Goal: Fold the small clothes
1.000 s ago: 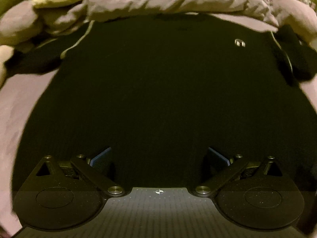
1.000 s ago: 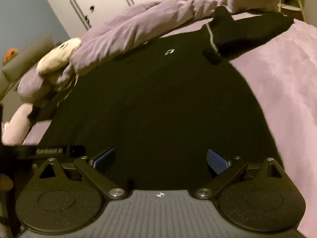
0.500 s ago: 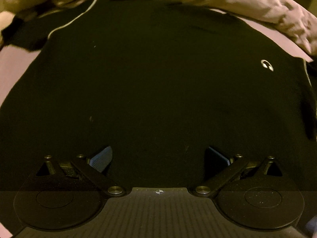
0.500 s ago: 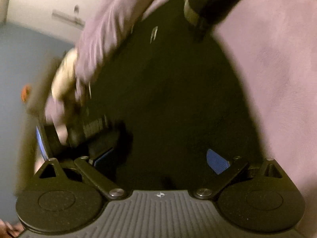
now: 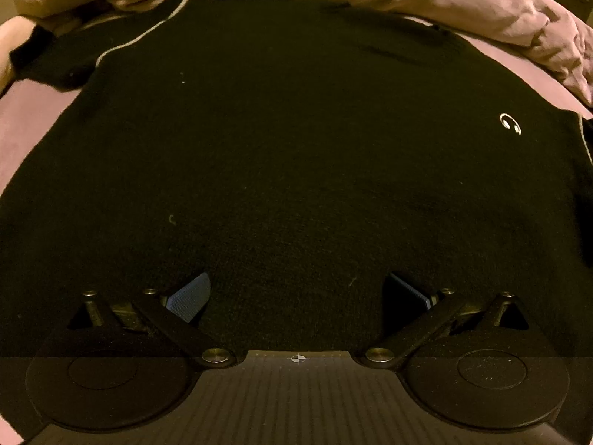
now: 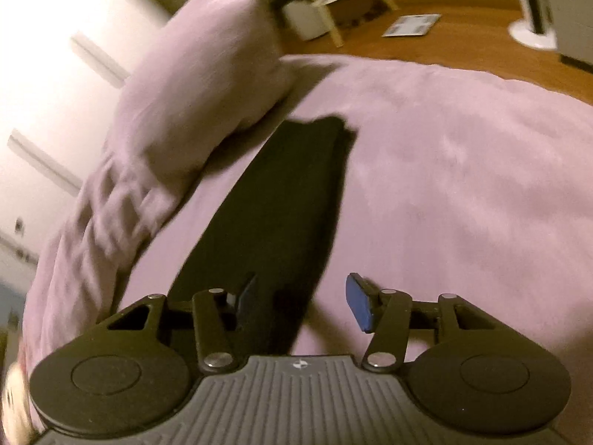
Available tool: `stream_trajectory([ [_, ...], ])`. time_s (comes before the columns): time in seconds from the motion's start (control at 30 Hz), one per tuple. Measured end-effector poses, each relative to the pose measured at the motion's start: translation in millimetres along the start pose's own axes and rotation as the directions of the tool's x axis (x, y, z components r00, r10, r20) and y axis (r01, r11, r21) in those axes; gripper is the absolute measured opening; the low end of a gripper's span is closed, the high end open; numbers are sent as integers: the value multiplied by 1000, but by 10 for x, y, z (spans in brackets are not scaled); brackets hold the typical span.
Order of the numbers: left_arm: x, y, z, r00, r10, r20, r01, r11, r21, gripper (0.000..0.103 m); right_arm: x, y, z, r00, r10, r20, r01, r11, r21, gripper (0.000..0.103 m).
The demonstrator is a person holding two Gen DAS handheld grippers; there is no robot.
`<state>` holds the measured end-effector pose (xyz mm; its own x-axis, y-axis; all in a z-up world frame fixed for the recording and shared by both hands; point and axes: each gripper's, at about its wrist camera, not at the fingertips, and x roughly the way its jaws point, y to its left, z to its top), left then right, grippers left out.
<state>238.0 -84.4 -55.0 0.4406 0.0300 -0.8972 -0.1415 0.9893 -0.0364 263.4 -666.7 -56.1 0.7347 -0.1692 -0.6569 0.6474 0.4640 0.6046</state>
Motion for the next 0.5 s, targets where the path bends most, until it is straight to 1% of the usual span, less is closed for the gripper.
stream_trajectory([
  [0.03,3,5,2,1000,-2,-1,2,1000,-1,103,60,-2,20,1000,15,3,-15,1000,22,53],
  [0.17,16,15,20,1000,-8,-8,8,1000,-3,103,299,61,55,999,15,44,-17,999,41,53],
  [0.23,25,13,21,1000,-7,-6,7,1000,-3,103,364,71,59,998,13,54,-16,999,44,50],
  [0.27,28,12,20,1000,-6,-4,6,1000,-5,103,348,64,82,998,7,57,-10,999,51,36],
  [0.3,27,11,20,1000,-5,-3,5,1000,-7,103,322,54,92,999,-1,52,-2,998,61,16],
  [0.33,25,10,23,1000,-4,-3,4,1000,-9,103,316,47,112,999,-1,37,-1,997,71,10],
  [0.37,18,11,28,1000,-4,-4,4,1000,-10,103,266,69,146,1000,-6,29,4,997,75,10],
  [0.43,-1,21,49,1000,-8,-10,8,1000,-15,103,122,155,197,999,-1,37,-1,999,44,10],
  [0.5,-19,42,78,1000,-17,-21,17,1000,-16,103,-142,279,249,996,12,84,-10,1000,-22,10],
])
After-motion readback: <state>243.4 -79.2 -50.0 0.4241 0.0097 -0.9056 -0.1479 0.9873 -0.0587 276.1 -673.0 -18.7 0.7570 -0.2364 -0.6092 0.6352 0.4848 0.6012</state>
